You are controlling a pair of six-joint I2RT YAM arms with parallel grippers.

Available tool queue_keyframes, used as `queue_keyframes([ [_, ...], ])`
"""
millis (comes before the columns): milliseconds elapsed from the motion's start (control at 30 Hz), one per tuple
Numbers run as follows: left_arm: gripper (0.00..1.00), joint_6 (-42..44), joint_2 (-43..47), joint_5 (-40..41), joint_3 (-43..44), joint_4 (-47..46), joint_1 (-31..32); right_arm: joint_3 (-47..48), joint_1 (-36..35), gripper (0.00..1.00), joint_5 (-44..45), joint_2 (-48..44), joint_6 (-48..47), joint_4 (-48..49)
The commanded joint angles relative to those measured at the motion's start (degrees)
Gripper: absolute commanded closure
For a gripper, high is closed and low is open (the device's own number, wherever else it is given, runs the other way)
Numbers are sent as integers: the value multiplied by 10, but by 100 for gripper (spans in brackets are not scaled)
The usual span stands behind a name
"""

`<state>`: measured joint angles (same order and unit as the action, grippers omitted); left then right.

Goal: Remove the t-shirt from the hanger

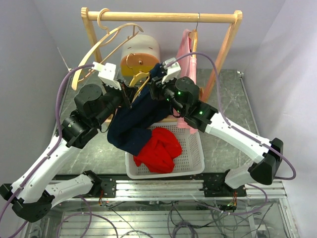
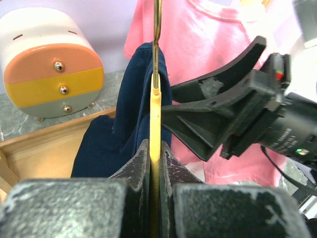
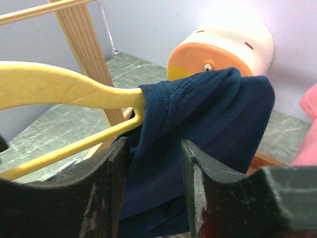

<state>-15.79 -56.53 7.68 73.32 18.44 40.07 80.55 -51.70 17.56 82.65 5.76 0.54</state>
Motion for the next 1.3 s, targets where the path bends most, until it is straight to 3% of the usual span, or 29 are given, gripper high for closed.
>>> queue_keyframes([
  [0,93,-11,23,-27,-3,-43,3,23,3,55,27,22,-11,25],
  [67,93,-12,25,-36,-2,-40,3,32,4,56,33,33,-15,27],
  [267,93,-9,32,-29,-5,-14,2,36,4,100,61,39,-36,41],
  [500,93,4,31,7,-12,38,3,38,8,100,104,-5,-75,37],
  [933,93,38,80,-136,18,174,2,118,121,100,152,47,-80,-34],
  [1267,93,46,126,-125,49,263,3,103,154,100,167,56,-50,-56],
])
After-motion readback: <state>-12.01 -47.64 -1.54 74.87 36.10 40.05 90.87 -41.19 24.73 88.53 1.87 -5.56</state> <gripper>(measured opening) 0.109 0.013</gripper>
